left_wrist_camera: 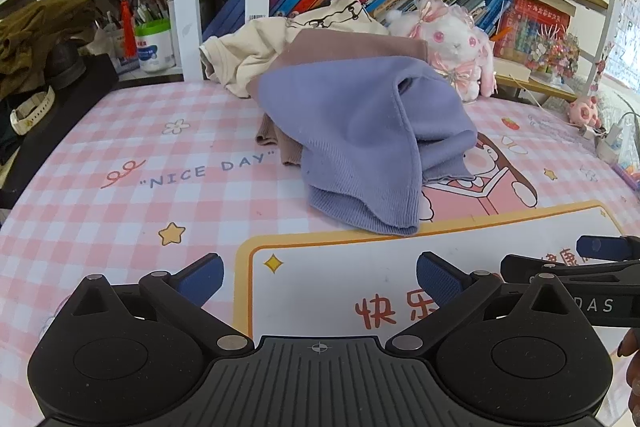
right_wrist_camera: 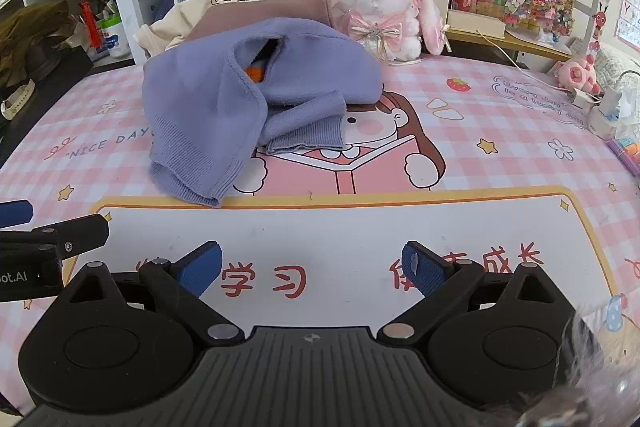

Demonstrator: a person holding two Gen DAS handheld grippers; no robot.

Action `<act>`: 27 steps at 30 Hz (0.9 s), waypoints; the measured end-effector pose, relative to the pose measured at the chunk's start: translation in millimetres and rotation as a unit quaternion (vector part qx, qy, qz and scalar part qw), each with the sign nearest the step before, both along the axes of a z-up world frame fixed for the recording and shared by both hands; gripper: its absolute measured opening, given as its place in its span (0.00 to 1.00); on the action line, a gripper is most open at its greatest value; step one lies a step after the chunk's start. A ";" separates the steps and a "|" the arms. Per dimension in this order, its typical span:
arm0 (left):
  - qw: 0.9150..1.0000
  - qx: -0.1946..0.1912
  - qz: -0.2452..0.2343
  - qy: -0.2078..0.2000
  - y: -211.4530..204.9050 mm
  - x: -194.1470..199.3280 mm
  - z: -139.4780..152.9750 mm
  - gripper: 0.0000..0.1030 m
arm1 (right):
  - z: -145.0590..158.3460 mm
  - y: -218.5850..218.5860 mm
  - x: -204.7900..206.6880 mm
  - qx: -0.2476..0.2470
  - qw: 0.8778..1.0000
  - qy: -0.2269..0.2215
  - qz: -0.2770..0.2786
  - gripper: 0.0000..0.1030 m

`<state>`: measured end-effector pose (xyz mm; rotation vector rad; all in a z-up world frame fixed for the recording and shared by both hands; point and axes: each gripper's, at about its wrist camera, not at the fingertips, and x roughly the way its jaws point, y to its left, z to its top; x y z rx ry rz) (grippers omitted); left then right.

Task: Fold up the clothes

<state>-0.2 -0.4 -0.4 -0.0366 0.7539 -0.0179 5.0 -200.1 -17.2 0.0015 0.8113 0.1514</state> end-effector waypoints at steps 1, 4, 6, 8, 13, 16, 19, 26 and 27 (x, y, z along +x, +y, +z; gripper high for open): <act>1.000 -0.001 0.000 0.001 -0.4 -0.2 -0.4 1.00 | -0.1 0.1 -0.1 0.000 1.000 0.000 0.000 0.95; 1.000 -0.004 -0.001 0.003 -1.6 -0.7 -1.6 1.00 | -0.6 0.3 -0.3 0.000 1.000 0.001 0.001 0.95; 1.000 -0.005 -0.001 0.005 -2.3 -1.1 -2.4 1.00 | -0.6 0.4 -1.2 0.000 1.000 0.000 0.000 0.95; 1.000 -0.007 -0.001 0.007 -2.9 -1.5 -3.3 1.00 | 0.2 0.1 -1.7 0.000 1.000 -0.001 0.000 0.95; 1.000 -0.008 0.000 0.005 -3.0 -3.2 -6.3 1.00 | 0.3 0.1 -1.3 0.000 1.000 0.000 0.000 0.95; 1.000 -0.009 0.000 0.005 -2.9 -3.2 -6.5 1.00 | -1.2 0.9 -0.2 0.000 1.000 0.001 0.001 0.95; 1.000 -0.010 0.000 0.006 -2.7 -3.0 -5.4 1.00 | -1.1 0.8 -0.2 0.000 1.000 0.001 0.001 0.95; 1.000 -0.010 0.001 0.005 -2.4 -2.9 -5.6 1.00 | -0.4 0.6 1.1 0.000 1.000 0.004 0.004 0.95; 1.000 -0.010 0.001 0.005 -2.4 -2.8 -5.6 1.00 | -0.5 0.8 1.1 0.000 1.000 0.004 0.004 0.95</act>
